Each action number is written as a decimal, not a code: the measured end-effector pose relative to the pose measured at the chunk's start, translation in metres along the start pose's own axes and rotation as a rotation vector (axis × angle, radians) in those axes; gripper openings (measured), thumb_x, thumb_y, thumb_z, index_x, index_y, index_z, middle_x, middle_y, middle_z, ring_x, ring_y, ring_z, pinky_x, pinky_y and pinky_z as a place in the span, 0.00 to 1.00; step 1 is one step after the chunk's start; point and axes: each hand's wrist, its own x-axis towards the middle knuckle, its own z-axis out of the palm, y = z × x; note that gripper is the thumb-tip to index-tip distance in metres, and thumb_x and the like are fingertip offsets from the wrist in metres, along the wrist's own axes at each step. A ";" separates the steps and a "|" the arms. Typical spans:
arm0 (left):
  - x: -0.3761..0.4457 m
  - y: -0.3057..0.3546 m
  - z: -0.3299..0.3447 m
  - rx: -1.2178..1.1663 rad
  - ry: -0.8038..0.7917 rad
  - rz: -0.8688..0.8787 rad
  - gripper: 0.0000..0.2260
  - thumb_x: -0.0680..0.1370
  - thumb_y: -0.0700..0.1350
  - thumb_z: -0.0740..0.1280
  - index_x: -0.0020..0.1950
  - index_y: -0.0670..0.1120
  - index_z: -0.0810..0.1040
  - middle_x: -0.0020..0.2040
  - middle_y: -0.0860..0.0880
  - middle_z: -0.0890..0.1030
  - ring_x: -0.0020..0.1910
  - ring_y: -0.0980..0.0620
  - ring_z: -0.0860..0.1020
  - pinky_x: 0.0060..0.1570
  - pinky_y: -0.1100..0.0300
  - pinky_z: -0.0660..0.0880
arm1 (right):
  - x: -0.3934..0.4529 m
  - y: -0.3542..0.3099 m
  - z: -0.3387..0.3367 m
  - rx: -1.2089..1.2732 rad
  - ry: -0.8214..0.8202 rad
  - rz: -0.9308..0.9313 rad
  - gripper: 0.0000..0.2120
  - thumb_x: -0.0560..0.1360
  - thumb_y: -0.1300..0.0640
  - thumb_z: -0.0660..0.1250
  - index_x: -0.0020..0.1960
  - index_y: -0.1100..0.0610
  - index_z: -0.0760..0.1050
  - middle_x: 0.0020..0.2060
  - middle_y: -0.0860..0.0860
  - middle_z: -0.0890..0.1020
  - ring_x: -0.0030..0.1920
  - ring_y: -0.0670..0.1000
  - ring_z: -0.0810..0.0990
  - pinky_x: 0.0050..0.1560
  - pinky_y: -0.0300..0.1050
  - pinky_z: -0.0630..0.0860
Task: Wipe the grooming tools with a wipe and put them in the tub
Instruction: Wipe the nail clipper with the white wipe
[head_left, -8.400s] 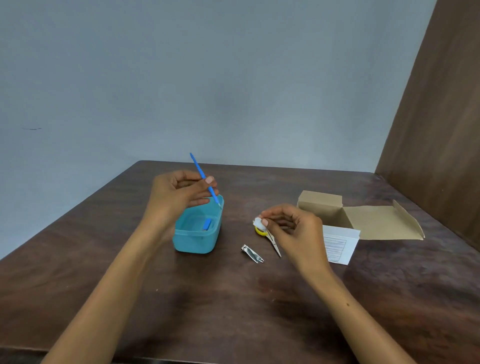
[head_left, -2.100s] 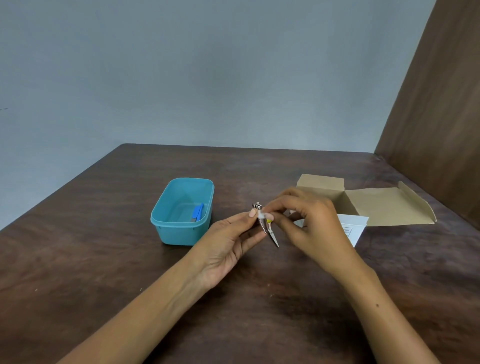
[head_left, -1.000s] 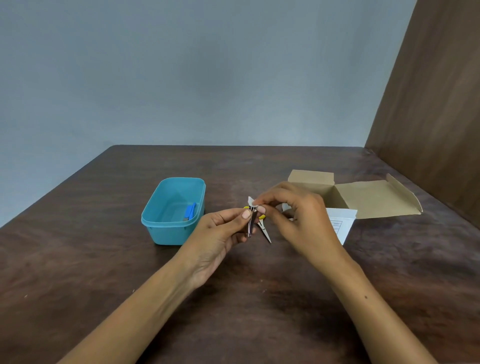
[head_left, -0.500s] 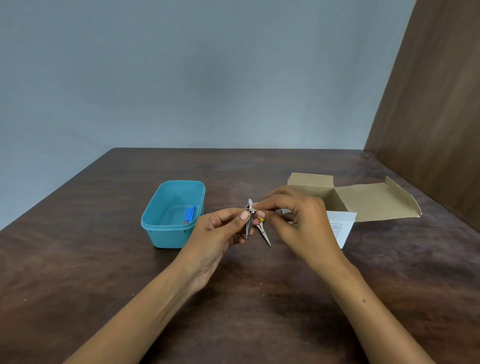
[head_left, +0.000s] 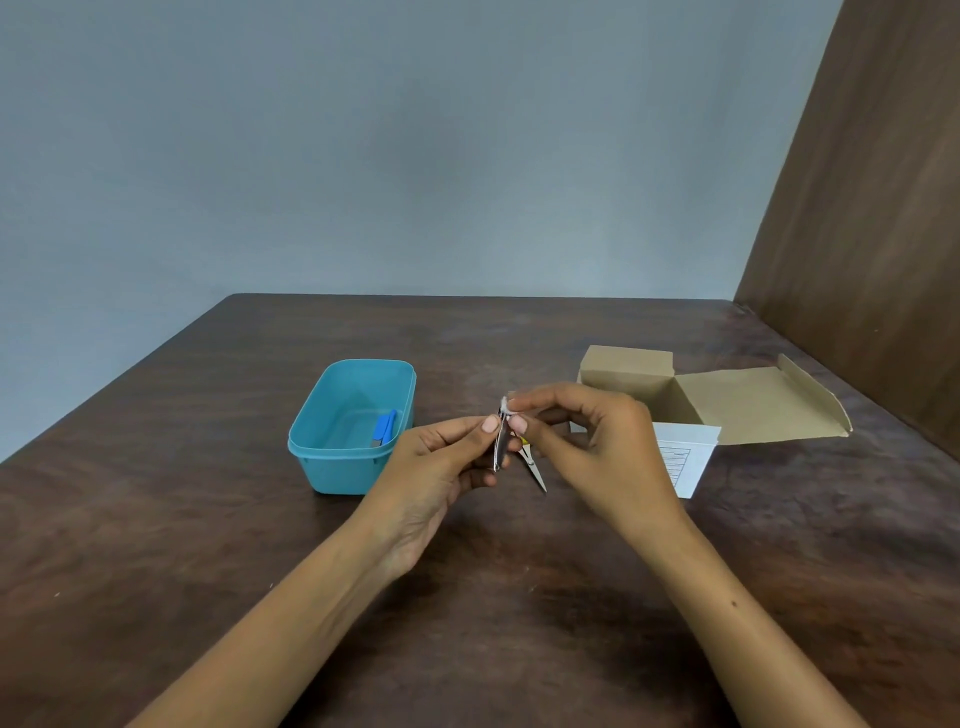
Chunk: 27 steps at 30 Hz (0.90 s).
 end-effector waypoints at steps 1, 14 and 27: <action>-0.001 0.000 0.000 0.002 -0.015 -0.007 0.09 0.75 0.43 0.66 0.50 0.43 0.84 0.42 0.47 0.84 0.36 0.59 0.79 0.37 0.66 0.76 | 0.000 -0.001 0.000 -0.004 -0.003 -0.012 0.05 0.70 0.61 0.73 0.45 0.54 0.83 0.41 0.45 0.85 0.40 0.42 0.83 0.41 0.43 0.81; -0.002 0.001 -0.001 0.164 -0.001 0.172 0.09 0.71 0.36 0.71 0.50 0.39 0.83 0.42 0.42 0.86 0.42 0.49 0.85 0.39 0.64 0.79 | 0.001 0.003 -0.001 0.277 0.035 0.158 0.03 0.68 0.65 0.74 0.41 0.61 0.84 0.38 0.52 0.86 0.41 0.48 0.85 0.44 0.38 0.79; -0.005 0.001 0.004 0.218 0.096 0.464 0.06 0.69 0.37 0.73 0.45 0.40 0.81 0.39 0.45 0.86 0.36 0.48 0.85 0.34 0.64 0.78 | 0.000 -0.006 -0.003 0.582 0.087 0.278 0.06 0.67 0.64 0.72 0.43 0.64 0.82 0.37 0.54 0.86 0.39 0.48 0.84 0.41 0.37 0.80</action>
